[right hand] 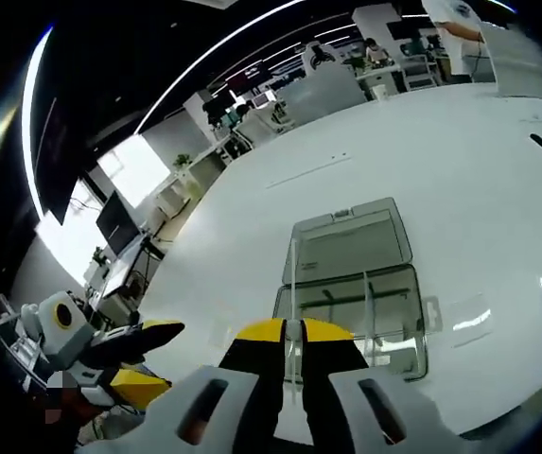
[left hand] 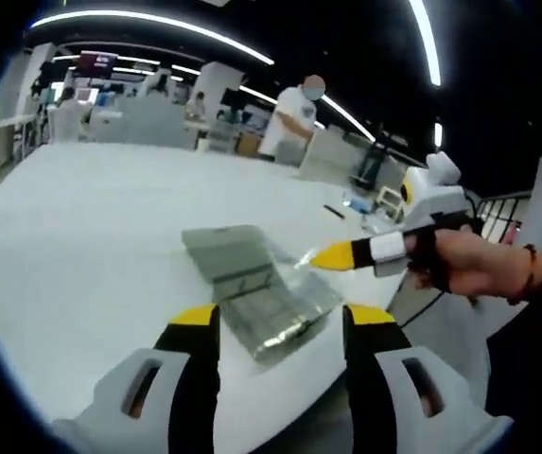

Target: Insert the divider into the dual guide fixture by aligning both edges with the guide slots and pushing it downward to the bottom, including one-sided entry, uneven engagement, binding, and posture correction.

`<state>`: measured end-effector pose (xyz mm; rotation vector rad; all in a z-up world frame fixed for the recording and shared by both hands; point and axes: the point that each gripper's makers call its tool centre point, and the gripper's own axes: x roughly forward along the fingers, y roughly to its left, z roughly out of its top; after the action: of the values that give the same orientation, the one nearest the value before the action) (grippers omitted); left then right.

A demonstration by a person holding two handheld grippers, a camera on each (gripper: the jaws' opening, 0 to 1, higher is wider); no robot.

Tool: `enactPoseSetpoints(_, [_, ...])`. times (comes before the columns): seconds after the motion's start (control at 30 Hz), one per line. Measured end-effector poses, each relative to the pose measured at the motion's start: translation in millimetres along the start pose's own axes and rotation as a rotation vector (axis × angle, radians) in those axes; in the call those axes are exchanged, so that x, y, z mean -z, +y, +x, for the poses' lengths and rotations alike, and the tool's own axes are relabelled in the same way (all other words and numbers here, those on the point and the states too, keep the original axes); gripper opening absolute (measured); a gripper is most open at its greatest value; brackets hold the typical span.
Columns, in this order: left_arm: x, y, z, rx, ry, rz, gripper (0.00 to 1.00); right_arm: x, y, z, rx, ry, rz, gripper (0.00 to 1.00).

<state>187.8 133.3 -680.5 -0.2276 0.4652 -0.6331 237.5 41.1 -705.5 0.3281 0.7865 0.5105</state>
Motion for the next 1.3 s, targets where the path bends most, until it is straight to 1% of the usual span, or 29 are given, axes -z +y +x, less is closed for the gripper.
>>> enactPoseSetpoints(0.13, [4.2,7.0,-4,0.012,0.009,0.015,0.54,0.4,-1,5,0.029,0.013,-0.003,0.0])
enactPoseSetpoints(0.23, [10.2,10.9,-4,0.025,0.033,0.018,0.56,3.2,-3,7,0.052,0.027,-0.006,0.0])
enactPoseSetpoints(0.33, [11.5,13.5,-4,0.026,0.038,0.033,0.57,4.0,-3,8,0.057,0.03,-0.005,0.0])
enactPoseSetpoints(0.37, [12.3,14.1,-4,0.026,0.042,0.037,0.58,4.5,-3,8,0.062,0.031,-0.016,0.0])
enactPoseSetpoints(0.53, [16.1,14.2,-2,0.046,0.048,0.065,0.61,4.0,-3,10,0.073,0.035,-0.025,0.0])
enactPoseSetpoints(0.6, [16.2,13.8,-2,0.055,0.045,0.064,0.62,3.5,-2,11,0.077,0.038,-0.03,0.0])
enactPoseSetpoints(0.7, [17.5,16.9,2,0.055,0.036,0.067,0.64,5.5,-7,13,0.098,0.063,-0.056,0.0])
enactPoseSetpoints(0.77, [19.2,18.2,3,0.05,0.046,0.074,0.64,7.1,-8,13,0.102,0.077,-0.052,0.0])
enactPoseSetpoints(0.8, [17.5,18.0,3,0.05,0.037,0.084,0.65,7.3,-8,12,0.104,0.078,-0.053,0.0])
enactPoseSetpoints(0.87, [17.1,16.8,4,0.058,0.028,0.084,0.67,7.5,-9,13,0.115,0.086,-0.063,0.0])
enactPoseSetpoints(0.97, [19.4,15.9,5,0.071,0.037,0.087,0.7,7.2,-9,15,0.119,0.09,-0.07,0.0])
enactPoseSetpoints(1.1, [20.8,17.8,5,0.078,0.046,0.108,0.71,7.6,-8,19,0.13,0.11,-0.098,0.0])
enactPoseSetpoints(1.23, [17.1,21.1,5,0.084,0.03,0.094,0.71,7.8,-8,21,0.14,0.124,-0.084,0.0])
enactPoseSetpoints(1.3, [18.1,23.4,6,0.083,0.036,0.098,0.71,10.9,-9,24,0.146,0.14,-0.086,0.0])
